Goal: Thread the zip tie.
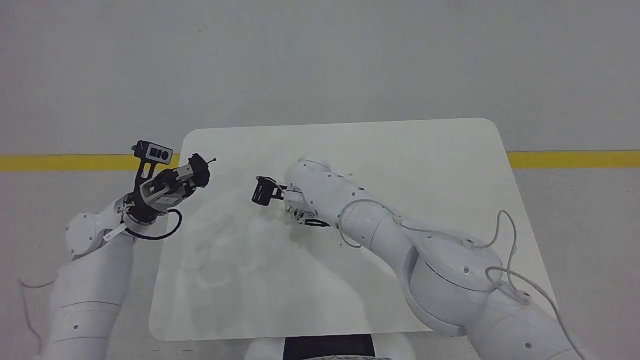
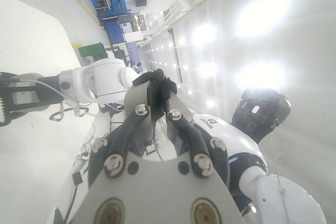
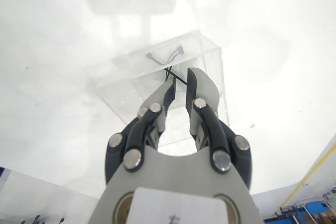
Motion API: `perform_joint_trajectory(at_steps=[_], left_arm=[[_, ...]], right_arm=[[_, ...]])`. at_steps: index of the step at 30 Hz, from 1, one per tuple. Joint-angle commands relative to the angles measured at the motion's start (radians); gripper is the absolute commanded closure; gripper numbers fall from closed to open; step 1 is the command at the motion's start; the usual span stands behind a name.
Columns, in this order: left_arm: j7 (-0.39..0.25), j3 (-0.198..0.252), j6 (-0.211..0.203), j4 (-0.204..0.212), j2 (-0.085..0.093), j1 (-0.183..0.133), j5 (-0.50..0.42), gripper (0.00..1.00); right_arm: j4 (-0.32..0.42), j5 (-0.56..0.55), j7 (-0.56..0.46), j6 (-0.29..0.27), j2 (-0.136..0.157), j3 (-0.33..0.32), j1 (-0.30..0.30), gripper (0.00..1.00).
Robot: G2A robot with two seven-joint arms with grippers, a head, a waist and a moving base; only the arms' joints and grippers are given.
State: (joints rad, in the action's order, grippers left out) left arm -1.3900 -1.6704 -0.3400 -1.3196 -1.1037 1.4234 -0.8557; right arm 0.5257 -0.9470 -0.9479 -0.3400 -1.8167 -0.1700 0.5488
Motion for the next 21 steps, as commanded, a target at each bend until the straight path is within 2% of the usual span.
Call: perform_joint_trajectory(at_steps=[1,6,9,21], left_arm=[[0.000,0.000,0.000,0.000,0.000,0.000,0.000,1.00],[0.000,0.000,0.000,0.000,0.000,0.000,0.000,1.00],[0.000,0.000,0.000,0.000,0.000,0.000,0.000,1.00],[0.000,0.000,0.000,0.000,0.000,0.000,0.000,1.00]], right_arm=[[-0.003,0.002,-0.003,0.000,-0.001,0.000,0.001,0.90],[-0.008,0.011,-0.010,0.000,-0.003,0.000,0.000,0.94],[-0.011,0.013,-0.012,0.000,-0.004,0.000,0.000,1.00],[0.003,0.017,-0.022,0.000,-0.002,-0.009,-0.021,1.00]])
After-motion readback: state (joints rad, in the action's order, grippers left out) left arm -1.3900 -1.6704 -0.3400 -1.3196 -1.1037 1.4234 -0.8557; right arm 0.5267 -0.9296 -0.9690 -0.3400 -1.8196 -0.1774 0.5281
